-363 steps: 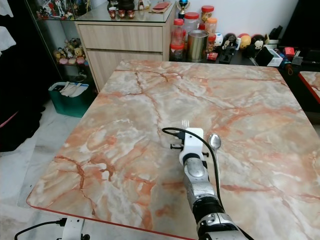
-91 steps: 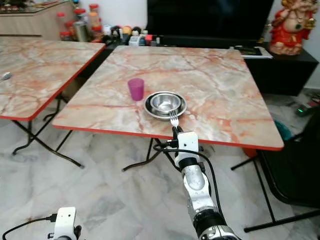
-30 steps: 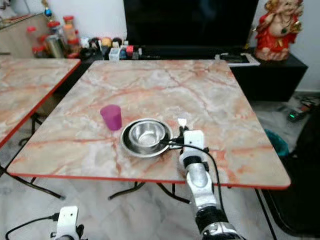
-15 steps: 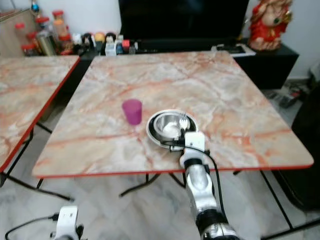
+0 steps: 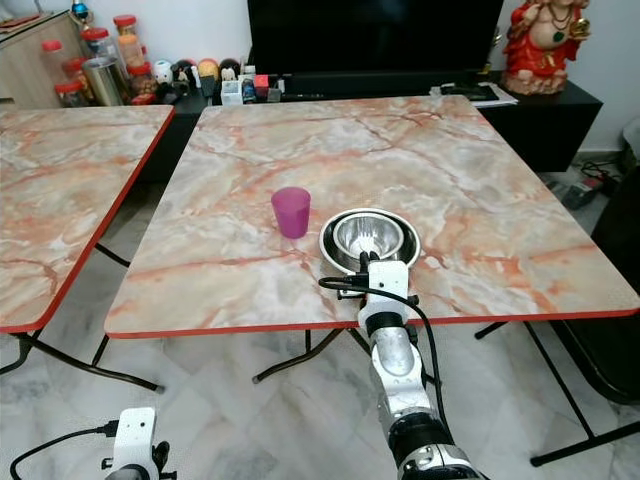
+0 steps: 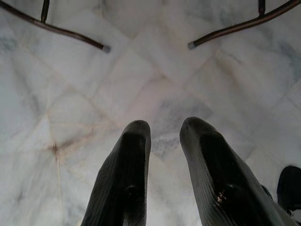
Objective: Setting the table
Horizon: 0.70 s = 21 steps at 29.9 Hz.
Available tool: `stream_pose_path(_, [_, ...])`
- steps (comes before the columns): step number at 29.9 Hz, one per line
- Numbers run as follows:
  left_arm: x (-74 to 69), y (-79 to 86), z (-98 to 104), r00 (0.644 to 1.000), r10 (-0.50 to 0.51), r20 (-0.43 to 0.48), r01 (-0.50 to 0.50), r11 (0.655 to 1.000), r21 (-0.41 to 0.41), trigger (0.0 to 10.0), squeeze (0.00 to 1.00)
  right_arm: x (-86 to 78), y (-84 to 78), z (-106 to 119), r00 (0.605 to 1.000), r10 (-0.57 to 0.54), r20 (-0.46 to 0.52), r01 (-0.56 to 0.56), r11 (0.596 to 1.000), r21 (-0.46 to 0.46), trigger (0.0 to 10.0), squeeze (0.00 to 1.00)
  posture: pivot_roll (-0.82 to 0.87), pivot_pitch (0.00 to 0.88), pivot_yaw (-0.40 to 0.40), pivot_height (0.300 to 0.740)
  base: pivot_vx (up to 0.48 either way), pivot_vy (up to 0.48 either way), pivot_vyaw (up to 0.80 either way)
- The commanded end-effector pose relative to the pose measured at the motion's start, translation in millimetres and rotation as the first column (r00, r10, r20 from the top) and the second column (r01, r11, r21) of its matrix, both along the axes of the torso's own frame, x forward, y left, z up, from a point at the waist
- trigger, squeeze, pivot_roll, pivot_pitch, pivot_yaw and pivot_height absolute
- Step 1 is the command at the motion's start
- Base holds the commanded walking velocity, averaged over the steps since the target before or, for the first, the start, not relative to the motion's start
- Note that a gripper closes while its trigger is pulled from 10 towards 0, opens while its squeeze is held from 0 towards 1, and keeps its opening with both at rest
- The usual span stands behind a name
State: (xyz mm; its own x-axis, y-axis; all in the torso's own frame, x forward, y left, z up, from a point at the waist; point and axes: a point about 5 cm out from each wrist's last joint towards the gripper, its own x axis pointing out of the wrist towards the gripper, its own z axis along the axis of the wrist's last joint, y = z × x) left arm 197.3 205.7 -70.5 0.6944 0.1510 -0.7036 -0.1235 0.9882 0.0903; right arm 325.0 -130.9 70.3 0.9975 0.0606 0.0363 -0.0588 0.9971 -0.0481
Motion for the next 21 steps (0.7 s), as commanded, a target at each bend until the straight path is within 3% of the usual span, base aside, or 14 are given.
stream_pose_path(1, [3.3,-0.8,1.8,1.000,-0.005,0.010,0.005,1.000,0.004,10.0,0.00,3.6,-0.3,8.8,0.999,-0.004,0.040,0.004,1.000,0.010,10.0,0.00,0.01,0.000,0.037,0.740,0.000,-0.386,0.00])
stream_pose_path(13, [1.5,0.7,1.0,1.000,0.007,0.007,-0.007,1.000,0.009,10.0,0.00,4.6,-0.6,9.7,0.999,-0.001,0.042,0.001,1.000,0.005,10.0,0.00,0.01,0.000,0.034,0.740,0.000,-0.384,0.00])
stream_pose_path(21, [2.9,2.1,2.1,1.000,0.017,0.012,-0.017,1.000,0.008,10.0,0.00,4.9,0.1,9.6,0.999,-0.003,0.040,0.003,1.000,0.008,10.0,0.00,0.02,0.000,0.036,0.740,0.000,0.000,0.00])
